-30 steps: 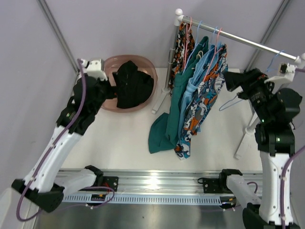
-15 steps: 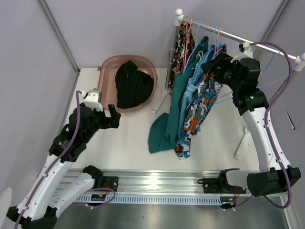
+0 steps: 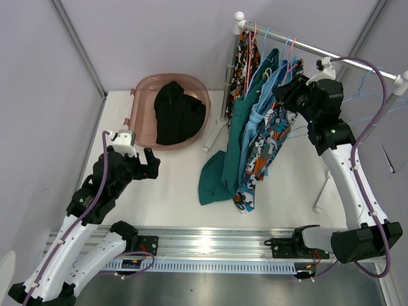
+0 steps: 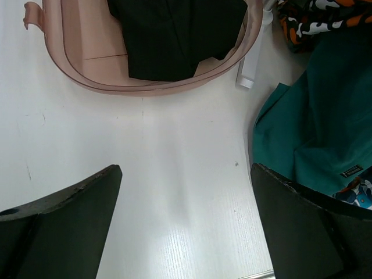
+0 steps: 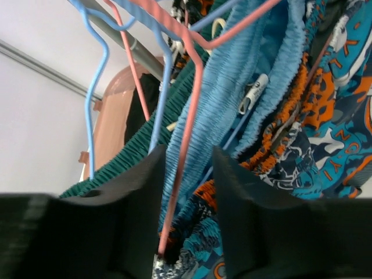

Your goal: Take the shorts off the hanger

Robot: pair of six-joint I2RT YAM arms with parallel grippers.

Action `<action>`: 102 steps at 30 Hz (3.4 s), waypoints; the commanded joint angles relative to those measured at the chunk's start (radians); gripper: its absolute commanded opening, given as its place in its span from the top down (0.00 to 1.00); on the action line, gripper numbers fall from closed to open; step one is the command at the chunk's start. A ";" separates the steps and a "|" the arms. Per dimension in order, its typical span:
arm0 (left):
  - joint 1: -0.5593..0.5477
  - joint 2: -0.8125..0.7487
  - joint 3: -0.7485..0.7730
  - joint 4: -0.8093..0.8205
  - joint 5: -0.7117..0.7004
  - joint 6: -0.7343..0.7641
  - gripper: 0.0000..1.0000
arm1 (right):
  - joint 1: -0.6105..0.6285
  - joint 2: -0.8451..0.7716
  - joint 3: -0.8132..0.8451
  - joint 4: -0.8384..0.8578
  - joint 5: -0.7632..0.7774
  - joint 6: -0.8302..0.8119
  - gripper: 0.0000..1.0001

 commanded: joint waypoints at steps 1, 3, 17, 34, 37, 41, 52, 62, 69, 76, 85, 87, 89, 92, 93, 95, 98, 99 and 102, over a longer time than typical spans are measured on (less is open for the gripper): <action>-0.005 -0.025 -0.022 0.027 -0.013 -0.009 0.01 | 0.004 -0.009 -0.009 0.054 0.019 -0.009 0.65; -0.005 -0.031 -0.031 0.027 -0.015 -0.009 0.01 | 0.005 -0.005 -0.010 0.054 0.016 -0.008 0.78; -0.016 0.021 0.104 0.102 0.216 0.005 0.01 | 0.012 -0.116 0.024 0.028 0.055 -0.012 1.00; -0.654 0.637 0.512 0.470 0.220 0.039 0.01 | 0.015 -0.310 0.070 -0.042 0.001 0.107 1.00; -0.731 0.748 0.555 0.536 0.212 0.046 0.01 | 0.013 -0.321 0.092 -0.067 0.009 0.124 1.00; -0.783 0.837 0.613 0.576 0.214 0.043 0.01 | 0.016 -0.312 0.154 -0.104 -0.001 0.124 1.00; -0.803 0.931 0.652 0.609 0.140 0.056 0.01 | 0.015 -0.338 0.198 -0.142 -0.014 0.141 1.00; -0.803 0.974 0.641 0.625 0.073 0.054 1.00 | 0.016 -0.342 0.202 -0.154 -0.010 0.147 1.00; -0.878 0.824 0.511 0.608 -0.022 0.039 1.00 | 0.015 -0.319 0.196 -0.148 0.044 0.112 1.00; -1.113 0.655 0.288 0.579 -0.176 -0.024 1.00 | -0.010 -0.210 0.289 -0.150 0.122 0.027 1.00; -1.182 0.622 0.150 0.602 -0.251 -0.104 1.00 | -0.114 -0.143 0.377 -0.176 0.032 0.052 1.00; -1.171 0.644 0.167 0.609 -0.278 -0.081 1.00 | -0.114 -0.156 0.369 -0.196 0.012 0.076 1.00; -1.145 0.687 0.230 0.603 -0.291 -0.056 1.00 | -0.114 -0.190 0.356 -0.219 -0.034 0.104 1.00; -1.049 0.748 0.329 0.593 -0.298 -0.027 1.00 | -0.114 -0.277 0.313 -0.279 -0.093 0.156 1.00; -1.026 0.760 0.377 0.583 -0.295 -0.009 1.00 | -0.116 -0.304 0.303 -0.318 -0.109 0.174 1.00; -0.978 0.805 0.426 0.574 -0.280 0.011 1.00 | -0.116 -0.380 0.287 -0.367 -0.128 0.191 1.00; -0.878 0.872 0.574 0.557 -0.227 0.040 1.00 | -0.114 -0.454 0.297 -0.508 -0.151 0.188 1.00; -0.831 0.892 0.627 0.536 -0.214 0.043 1.00 | -0.116 -0.466 0.323 -0.594 -0.152 0.181 1.00; -0.750 0.996 0.750 0.455 -0.187 0.043 1.00 | -0.116 -0.505 0.371 -0.761 -0.131 0.135 1.00</action>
